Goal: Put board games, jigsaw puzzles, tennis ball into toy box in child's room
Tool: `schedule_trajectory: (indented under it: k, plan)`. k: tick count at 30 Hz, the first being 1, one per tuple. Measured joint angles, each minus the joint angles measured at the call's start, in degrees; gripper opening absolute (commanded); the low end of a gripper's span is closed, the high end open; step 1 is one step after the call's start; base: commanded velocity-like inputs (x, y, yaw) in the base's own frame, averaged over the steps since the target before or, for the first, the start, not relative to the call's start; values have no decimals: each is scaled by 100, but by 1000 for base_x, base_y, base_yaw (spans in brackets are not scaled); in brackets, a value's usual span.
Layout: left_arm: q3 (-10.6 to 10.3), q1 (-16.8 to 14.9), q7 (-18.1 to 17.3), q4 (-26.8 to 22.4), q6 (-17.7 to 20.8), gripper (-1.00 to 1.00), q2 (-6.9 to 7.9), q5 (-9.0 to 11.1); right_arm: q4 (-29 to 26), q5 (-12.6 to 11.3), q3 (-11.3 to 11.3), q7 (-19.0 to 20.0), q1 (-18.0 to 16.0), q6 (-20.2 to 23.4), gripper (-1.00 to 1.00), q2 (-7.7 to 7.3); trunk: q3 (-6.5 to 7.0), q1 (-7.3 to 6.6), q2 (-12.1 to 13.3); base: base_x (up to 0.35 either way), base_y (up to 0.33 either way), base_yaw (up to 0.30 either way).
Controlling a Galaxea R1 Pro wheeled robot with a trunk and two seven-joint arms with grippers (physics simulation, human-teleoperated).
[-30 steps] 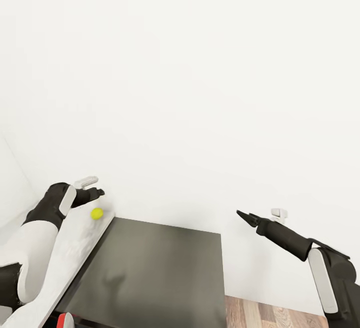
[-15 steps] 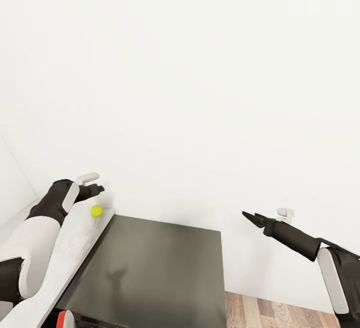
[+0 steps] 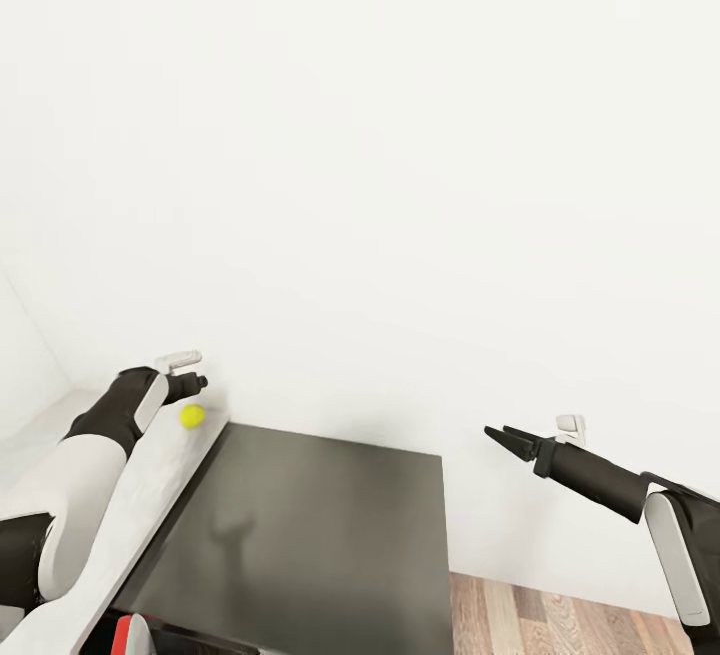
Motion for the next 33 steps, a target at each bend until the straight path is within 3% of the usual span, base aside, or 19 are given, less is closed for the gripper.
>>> schedule_trajectory:
  k: [5, 11, 15, 22, 33]
  plan:
    - [-72, 0, 16, 11, -82, 100, -1, -2, -3, 0, 0, 14, -2, 5, 100, 3, -47, 0, 0, 0, 0, 0]
    - [-356, 0, 35, 169, -514, 100, -4, 9, -7, 0, 1, 17, -1, 6, 100, 3, -104, 0, 0, 0, 0, 0]
    - [-440, 0, 46, 335, -746, 100, -50, 7, -5, 1, 1, 18, -1, 6, 100, 3, -142, 0, 0, 0, 0, 0]
    - [-483, -1, 53, 424, -1049, 100, -84, 15, -4, 0, 1, 18, -1, 6, 100, 4, -207, 0, -1, 0, 0, 0]
    - [-492, -1, 54, 437, -1111, 100, -89, 11, -4, 5, 1, 30, 1, 0, 100, 3, -311, 0, -1, 0, 0, 0]
